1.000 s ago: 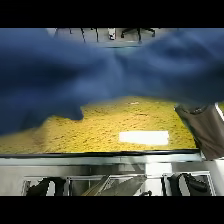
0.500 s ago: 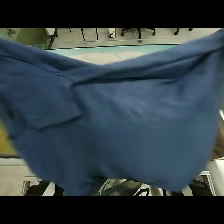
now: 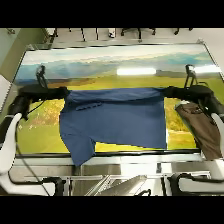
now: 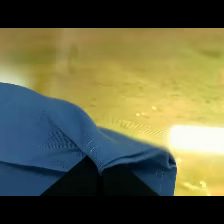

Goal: Fold the shirts.

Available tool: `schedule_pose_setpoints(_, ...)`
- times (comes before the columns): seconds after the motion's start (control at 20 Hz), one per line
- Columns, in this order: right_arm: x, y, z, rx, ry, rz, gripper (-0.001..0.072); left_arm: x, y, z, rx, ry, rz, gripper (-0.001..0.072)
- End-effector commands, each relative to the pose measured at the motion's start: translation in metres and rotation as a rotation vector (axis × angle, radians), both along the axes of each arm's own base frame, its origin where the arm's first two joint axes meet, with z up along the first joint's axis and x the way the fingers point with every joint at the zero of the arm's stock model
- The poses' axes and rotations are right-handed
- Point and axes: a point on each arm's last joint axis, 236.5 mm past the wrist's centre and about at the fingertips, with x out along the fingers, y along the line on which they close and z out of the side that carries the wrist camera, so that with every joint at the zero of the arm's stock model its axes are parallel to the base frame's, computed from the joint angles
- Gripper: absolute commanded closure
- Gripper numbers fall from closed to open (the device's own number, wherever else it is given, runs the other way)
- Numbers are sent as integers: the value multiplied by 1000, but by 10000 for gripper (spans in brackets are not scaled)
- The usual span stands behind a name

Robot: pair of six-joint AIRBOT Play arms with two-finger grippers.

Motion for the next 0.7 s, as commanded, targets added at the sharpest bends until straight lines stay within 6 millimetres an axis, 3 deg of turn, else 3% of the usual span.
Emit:
schedule_pose_setpoints(0.0, 48, -6, -52, 104, 105, -58, 698, 41, 16, -66, -46, 107, 57, 694)
schedule_pose_setpoints(0.15, 103, -5, -11, 181, 41, -59, 699, 99, 21, -21, -94, 10, 102, 694)
schedule_pose_setpoints(0.25, 119, -9, 14, 184, 35, -52, 699, 122, 26, 12, -80, -28, 101, 694)
schedule_pose_setpoints(0.35, 110, -16, 22, 105, 83, -16, 699, 126, 34, 24, 22, -6, 86, 694)
schedule_pose_setpoints(0.45, 87, -18, 14, 35, 182, 42, 699, 124, 39, 24, 108, 3, 83, 694)
schedule_pose_setpoints(0.65, 58, -10, -10, -35, 307, 123, 699, 107, 39, -7, 116, 71, 84, 694)
